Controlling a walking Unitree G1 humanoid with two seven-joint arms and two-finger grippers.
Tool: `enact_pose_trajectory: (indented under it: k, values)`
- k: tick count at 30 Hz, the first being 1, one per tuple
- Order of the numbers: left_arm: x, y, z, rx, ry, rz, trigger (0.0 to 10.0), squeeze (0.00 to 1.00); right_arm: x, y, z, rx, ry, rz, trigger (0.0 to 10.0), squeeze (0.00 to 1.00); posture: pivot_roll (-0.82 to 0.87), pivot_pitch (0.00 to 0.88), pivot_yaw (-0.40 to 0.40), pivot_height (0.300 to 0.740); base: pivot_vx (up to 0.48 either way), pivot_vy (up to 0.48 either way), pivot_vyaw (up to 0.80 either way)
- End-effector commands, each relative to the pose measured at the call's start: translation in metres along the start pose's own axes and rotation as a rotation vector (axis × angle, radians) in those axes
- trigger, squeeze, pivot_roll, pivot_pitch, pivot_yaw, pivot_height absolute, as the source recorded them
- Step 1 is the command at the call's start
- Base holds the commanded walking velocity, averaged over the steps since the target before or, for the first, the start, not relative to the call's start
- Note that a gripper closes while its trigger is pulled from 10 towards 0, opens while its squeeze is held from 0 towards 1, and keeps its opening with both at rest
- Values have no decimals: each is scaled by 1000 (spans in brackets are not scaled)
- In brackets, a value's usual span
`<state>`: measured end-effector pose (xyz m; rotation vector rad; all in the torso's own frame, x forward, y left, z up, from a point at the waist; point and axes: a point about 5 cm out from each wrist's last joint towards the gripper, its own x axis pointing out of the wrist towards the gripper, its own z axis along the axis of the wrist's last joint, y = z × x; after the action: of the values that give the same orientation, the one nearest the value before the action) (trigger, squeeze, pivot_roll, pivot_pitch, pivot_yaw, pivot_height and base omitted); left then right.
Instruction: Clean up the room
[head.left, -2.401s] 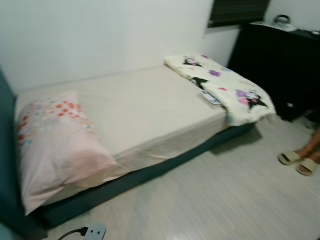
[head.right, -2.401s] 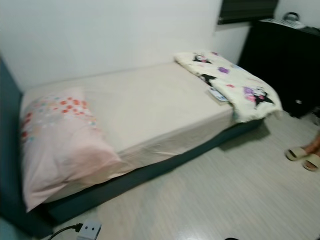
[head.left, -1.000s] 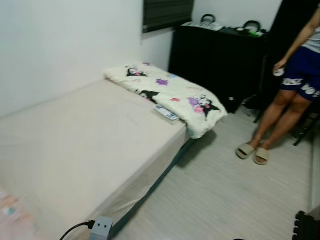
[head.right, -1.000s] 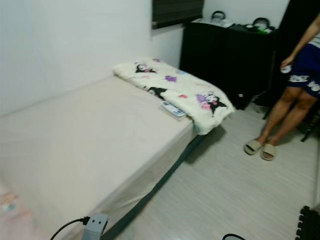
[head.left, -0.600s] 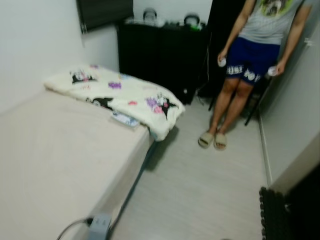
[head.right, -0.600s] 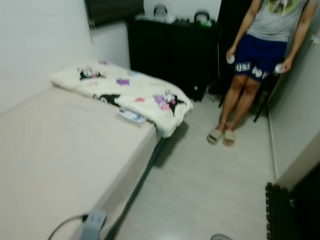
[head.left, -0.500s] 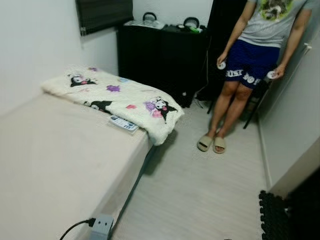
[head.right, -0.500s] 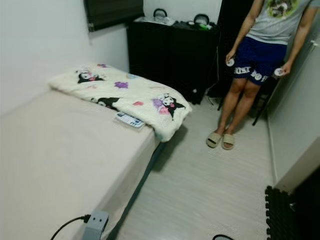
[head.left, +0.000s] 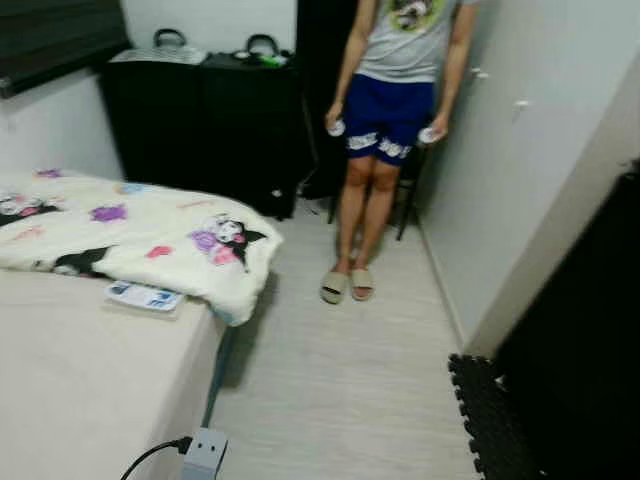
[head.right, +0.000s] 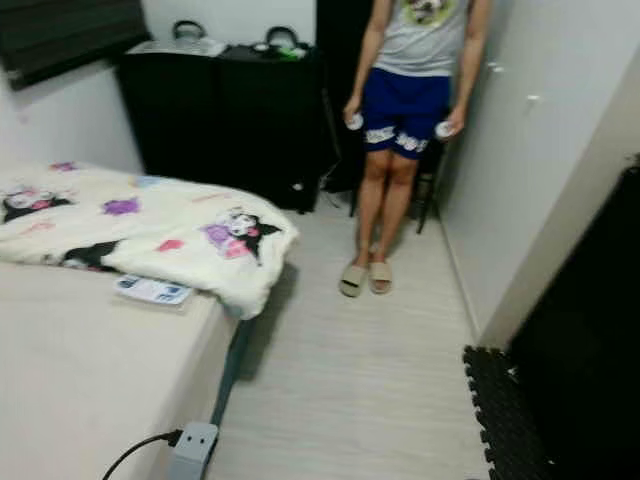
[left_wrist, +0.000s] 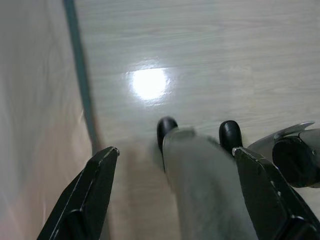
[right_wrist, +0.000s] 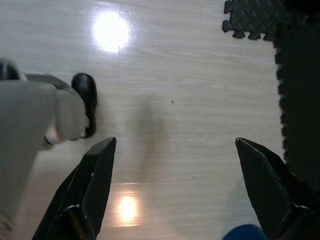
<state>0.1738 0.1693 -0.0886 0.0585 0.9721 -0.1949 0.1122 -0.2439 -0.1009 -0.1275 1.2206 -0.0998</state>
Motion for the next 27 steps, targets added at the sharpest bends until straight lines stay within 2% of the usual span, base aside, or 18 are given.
enact_pose_trajectory:
  k: [1,3,9,12,15,18,23,27]
  values:
    - [0,3,1,9,6,3,10000,0,1,9,0,1,9,14,10000,0,79,0,-40,740,304,0,-769]
    - [0,2,2,7,3,1,10000,0,2,19,6,1,1,26,10000,0,79,0,-41,740,300,0,-769]
    - [1,2,3,2,-1,-1,10000,0,3,32,12,1,-17,41,10000,0,79,0,-43,740,300,0,-769]
    - [1,1,4,1,-3,-2,10000,0,3,35,14,11,-25,43,10000,0,78,0,-44,740,301,0,-735]
    - [1,0,4,0,-4,-4,10000,0,3,35,15,15,-38,44,10000,0,77,0,-45,740,296,0,0]
    - [1,0,5,-1,-4,-5,10000,0,3,29,14,13,-38,38,10000,0,76,0,-45,740,298,0,0]
    - [1,-1,4,1,-2,-7,10000,0,1,7,7,-12,-35,31,10000,0,77,0,-47,740,295,0,0]
    - [1,-1,4,4,1,-8,10000,0,0,2,5,-13,-32,39,10000,0,77,0,-48,740,296,0,342]
